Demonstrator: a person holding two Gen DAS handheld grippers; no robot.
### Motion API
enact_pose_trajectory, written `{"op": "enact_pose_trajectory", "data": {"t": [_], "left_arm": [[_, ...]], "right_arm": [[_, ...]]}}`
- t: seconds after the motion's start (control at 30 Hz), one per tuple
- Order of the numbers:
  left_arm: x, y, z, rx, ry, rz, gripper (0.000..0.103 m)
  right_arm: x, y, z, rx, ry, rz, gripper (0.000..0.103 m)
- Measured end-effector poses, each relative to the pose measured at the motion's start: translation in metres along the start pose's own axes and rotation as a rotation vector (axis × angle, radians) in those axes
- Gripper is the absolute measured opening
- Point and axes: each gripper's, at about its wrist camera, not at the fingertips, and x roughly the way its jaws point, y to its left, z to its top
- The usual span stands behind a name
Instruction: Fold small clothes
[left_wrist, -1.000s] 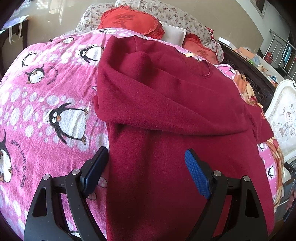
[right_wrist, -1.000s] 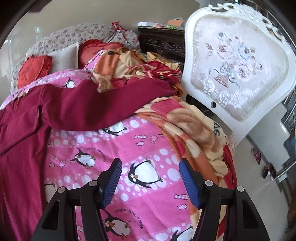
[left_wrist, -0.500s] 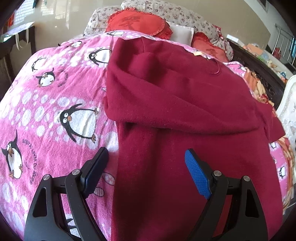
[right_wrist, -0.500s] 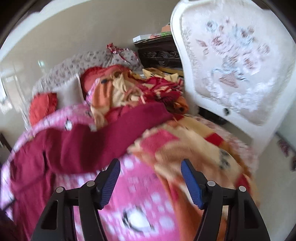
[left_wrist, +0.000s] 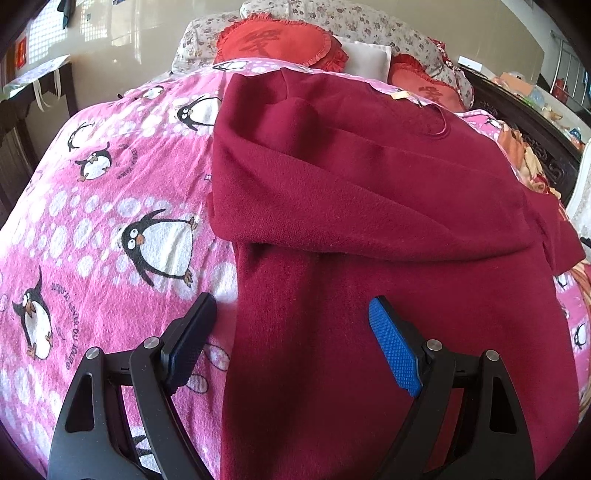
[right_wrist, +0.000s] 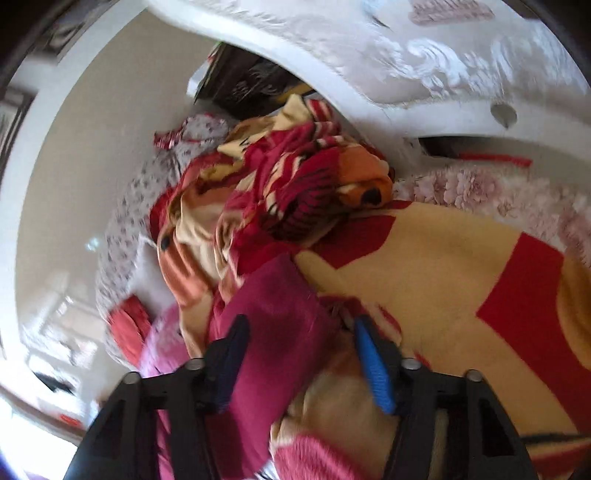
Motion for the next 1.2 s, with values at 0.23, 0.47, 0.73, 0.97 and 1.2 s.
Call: {"op": "enact_pose_trajectory", "data": {"t": [0.23, 0.47, 0.73, 0.97, 1.2], "left_arm": [[0.002, 0.0, 0.001, -0.002, -0.001, -0.005, 0.085], [-0.001, 0.004, 0.0, -0.015, -0.007, -0.022, 0.085], [-0.005, 0.007, -0.003, -0.023, -0.009, -0.034, 0.085], [-0.01, 0.013, -0.004, -0.051, -0.014, -0.072, 0.085], [-0.054, 0.023, 0.008, -0.109, -0.136, -0.166, 0.085]], "right_arm": [[-0.034, 0.05, -0.003, -0.185, -0.073, 0.036, 0.008], [-0.041, 0.171, -0.068, -0.395, 0.002, 0.248, 0.007], [0.012, 0.302, -0.208, -0.561, 0.211, 0.46, 0.007], [0.089, 0.366, -0.344, -0.698, 0.419, 0.444, 0.007], [0.151, 0.329, -0.396, -0.758, 0.5, 0.239, 0.026]]}}
